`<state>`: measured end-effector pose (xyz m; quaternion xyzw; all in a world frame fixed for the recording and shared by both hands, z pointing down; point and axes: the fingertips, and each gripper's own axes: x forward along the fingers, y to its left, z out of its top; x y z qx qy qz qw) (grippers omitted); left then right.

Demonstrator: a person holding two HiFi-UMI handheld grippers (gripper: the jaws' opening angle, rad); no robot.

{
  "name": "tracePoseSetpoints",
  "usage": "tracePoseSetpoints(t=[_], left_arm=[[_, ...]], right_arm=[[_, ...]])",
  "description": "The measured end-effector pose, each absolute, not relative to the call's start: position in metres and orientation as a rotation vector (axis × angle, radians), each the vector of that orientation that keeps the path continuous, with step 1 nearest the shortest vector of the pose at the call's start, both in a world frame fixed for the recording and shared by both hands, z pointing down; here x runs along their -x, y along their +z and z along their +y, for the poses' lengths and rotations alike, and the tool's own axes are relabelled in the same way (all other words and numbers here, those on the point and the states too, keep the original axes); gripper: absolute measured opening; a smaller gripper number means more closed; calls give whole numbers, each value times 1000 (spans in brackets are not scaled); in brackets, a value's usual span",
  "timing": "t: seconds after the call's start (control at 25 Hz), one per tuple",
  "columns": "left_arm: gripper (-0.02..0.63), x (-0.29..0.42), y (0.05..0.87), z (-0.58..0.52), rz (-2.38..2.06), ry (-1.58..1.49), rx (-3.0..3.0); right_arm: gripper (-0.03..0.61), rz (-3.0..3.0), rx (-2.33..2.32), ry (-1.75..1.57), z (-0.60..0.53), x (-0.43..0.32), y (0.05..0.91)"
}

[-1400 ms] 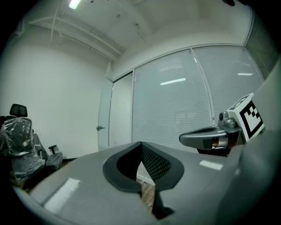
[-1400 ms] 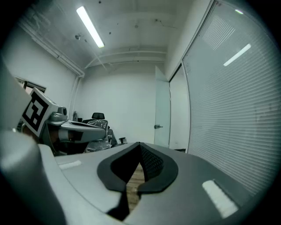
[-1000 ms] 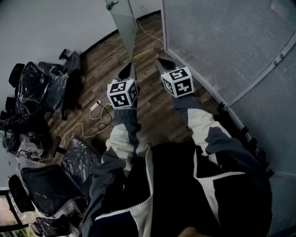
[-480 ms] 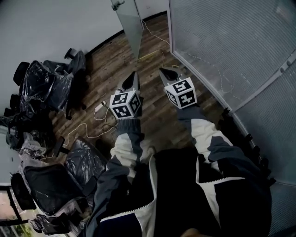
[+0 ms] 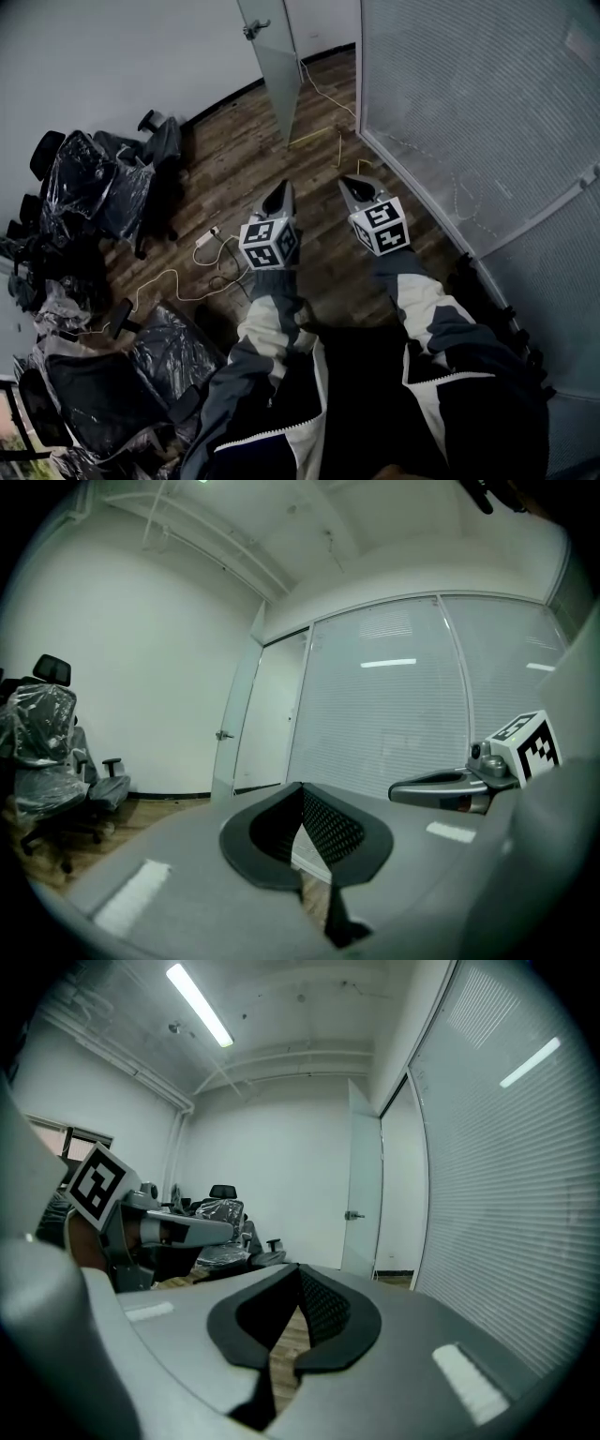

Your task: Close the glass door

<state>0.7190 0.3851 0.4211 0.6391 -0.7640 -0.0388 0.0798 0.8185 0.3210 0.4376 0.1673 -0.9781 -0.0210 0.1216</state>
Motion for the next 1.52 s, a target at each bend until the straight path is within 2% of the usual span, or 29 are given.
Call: tracePoseSetpoints(t=[0.44, 0.72, 1.16, 1.52], left_arm=[[3, -580, 430, 337, -2194, -93, -2017], [3, -488, 441, 324, -2159, -213, -1964], [2, -413, 452, 294, -2234, -123, -1902], [2, -348, 454, 227, -2349, -6, -1768]], right_arm=[[5, -2794, -603, -57, 277, -684, 437], [5, -2747, -633, -101, 257, -607, 441], [5, -2769, -557, -68, 215, -525, 452], [5, -2821, -359, -16, 131, -438, 462]])
